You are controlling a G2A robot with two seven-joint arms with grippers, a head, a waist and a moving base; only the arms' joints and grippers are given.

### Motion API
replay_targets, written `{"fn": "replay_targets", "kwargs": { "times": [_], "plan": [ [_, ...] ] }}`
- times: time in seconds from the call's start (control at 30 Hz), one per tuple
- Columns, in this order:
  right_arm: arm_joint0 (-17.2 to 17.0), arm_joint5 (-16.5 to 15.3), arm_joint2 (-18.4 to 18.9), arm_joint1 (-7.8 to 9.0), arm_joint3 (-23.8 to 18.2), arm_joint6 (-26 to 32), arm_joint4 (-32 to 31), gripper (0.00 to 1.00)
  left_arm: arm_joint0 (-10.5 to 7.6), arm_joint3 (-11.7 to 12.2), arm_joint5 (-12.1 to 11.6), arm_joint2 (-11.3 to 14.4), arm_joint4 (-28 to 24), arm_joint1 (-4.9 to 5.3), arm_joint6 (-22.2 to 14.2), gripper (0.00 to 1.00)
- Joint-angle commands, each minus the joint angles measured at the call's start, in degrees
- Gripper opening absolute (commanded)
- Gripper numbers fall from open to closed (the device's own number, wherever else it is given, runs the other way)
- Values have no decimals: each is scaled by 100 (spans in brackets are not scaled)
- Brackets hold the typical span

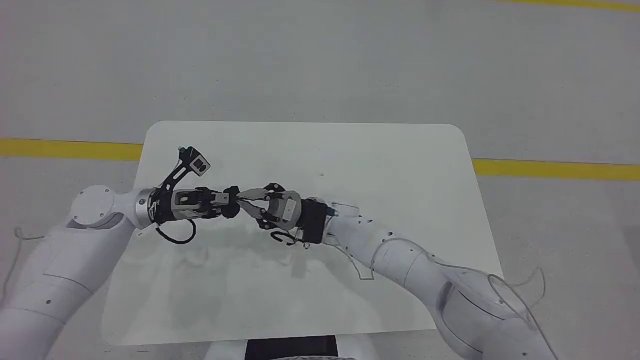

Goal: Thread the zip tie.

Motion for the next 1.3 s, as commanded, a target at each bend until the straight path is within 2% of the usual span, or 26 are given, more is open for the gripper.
{"fn": "replay_targets", "kwargs": {
  "times": [0.0,0.53,1.27],
  "plan": [
    [7,0,7,-10,-13,-49,-30,0,0,0,0,0,0,0,0,0],
    [27,0,-59,-125,179,-85,8,0,0,0,0,0,0,0,0,0],
    [-52,0,159,-106,127,-110,-232,0,0,0,0,0,0,0,0,0]
  ]
}}
